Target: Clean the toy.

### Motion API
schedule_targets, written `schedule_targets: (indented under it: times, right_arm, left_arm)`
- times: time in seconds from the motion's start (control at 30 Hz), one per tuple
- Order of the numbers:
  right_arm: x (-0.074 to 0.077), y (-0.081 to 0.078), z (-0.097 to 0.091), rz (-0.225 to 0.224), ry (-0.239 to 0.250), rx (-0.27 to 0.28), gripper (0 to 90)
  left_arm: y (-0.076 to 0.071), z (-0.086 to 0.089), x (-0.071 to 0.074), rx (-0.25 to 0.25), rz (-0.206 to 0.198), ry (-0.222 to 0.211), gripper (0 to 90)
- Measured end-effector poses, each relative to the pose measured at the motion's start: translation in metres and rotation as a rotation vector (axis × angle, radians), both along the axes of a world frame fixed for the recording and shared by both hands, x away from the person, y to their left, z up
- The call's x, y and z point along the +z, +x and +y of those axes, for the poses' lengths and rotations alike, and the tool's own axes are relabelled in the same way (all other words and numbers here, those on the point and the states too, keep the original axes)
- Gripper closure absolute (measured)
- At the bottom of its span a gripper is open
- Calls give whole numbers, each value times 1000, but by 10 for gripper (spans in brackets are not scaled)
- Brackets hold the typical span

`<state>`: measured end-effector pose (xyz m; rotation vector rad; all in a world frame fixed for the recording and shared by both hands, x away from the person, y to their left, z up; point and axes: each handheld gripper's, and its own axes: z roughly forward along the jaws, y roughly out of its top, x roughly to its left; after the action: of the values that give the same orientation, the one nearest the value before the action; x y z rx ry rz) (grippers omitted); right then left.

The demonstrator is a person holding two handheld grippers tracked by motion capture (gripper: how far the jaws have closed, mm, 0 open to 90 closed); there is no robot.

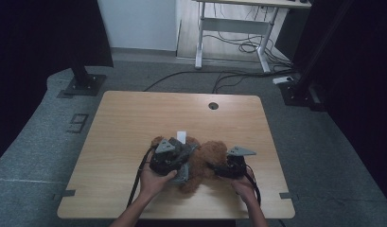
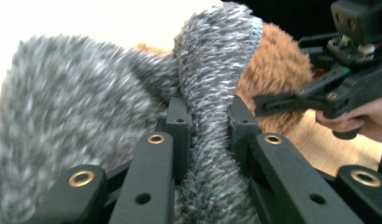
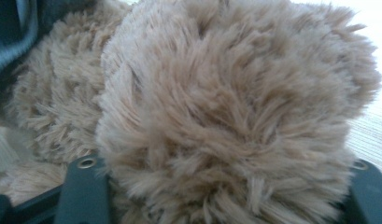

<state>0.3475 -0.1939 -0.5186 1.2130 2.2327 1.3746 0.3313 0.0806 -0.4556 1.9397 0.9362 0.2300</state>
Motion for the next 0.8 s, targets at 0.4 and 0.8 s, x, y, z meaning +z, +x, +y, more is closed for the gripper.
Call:
schedule_targets:
  times: [0.4,0.8]
  right_arm:
    - [-4,-12,5,-125,-25,-29,440]
    - [-8,-17,10,-226,-67,-76,460]
  left_arm:
    - [38,-75,31,-22,-23,33,745]
    - [47,-87,11,5,-9,133,757]
